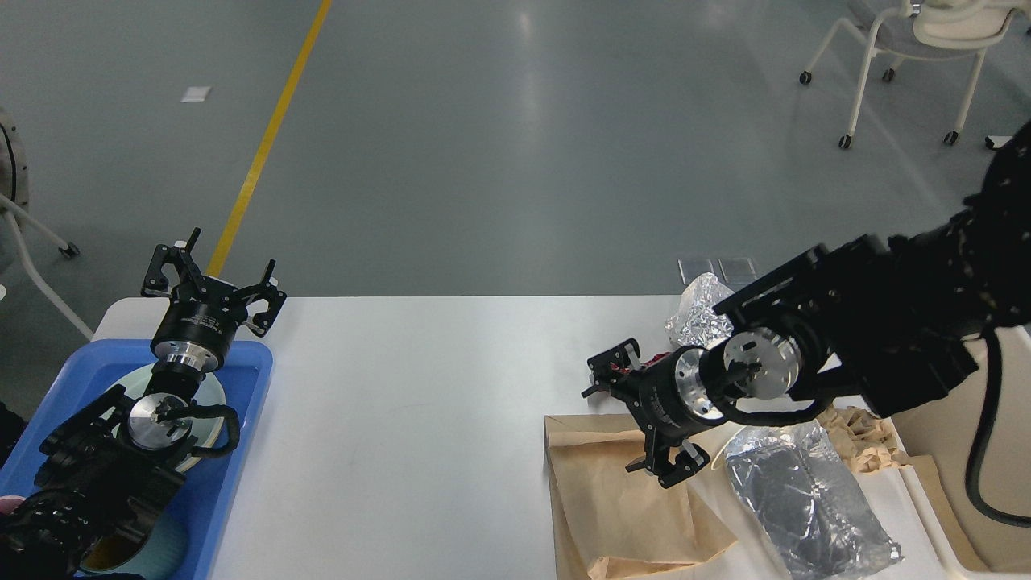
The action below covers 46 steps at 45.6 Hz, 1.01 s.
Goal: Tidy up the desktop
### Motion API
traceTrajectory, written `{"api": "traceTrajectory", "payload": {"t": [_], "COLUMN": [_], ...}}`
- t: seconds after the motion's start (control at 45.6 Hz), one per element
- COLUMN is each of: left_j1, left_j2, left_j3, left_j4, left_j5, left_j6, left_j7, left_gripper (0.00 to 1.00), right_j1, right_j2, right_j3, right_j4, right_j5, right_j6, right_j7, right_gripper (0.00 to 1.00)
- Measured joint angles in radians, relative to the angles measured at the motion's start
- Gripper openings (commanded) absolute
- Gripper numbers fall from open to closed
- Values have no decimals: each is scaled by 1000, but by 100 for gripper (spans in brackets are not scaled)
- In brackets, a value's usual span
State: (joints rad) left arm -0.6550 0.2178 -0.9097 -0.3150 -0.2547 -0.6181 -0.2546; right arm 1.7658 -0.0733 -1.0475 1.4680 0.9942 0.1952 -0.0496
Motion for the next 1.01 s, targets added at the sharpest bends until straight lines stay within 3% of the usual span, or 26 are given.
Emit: {"api": "traceTrajectory", "payload": {"t": [0.219,0.482,0.657,0.723,0.789,0.854,0.876,1.008], "left_j1": [0,0,0,0,0,0,0,0], "left_j2": [0,0,0,0,0,0,0,0], "left_j3": [0,0,0,0,0,0,0,0], "left_j4": [0,0,0,0,1,1,1,1], "left_j5": [0,0,0,0,0,0,0,0], "left_j6": [0,1,1,1,1,1,1,1], "left_j7": [0,0,0,0,0,0,0,0], "left_gripper": [99,99,99,99,99,99,99,99], "right_j1": [-200,-351,-461,-498,-524,-542,-546,-556], "right_j2": [54,104,127,132,134,135,135,135], "right_j3": [78,136,150,157,173,191,195,204], "right_j4": [-173,-375,-536,-583,-603,-609,-610,-610], "right_j5": [2,-2,-52,-97,-140,-181,-195,-282], "right_j6": [-159,-245,-246,-242,-242,-246,-247,-251], "right_j7": [-18,-47,-63,-65,-64,-61,-60,-57], "right_gripper": [100,100,99,83,43,33,3,0]}}
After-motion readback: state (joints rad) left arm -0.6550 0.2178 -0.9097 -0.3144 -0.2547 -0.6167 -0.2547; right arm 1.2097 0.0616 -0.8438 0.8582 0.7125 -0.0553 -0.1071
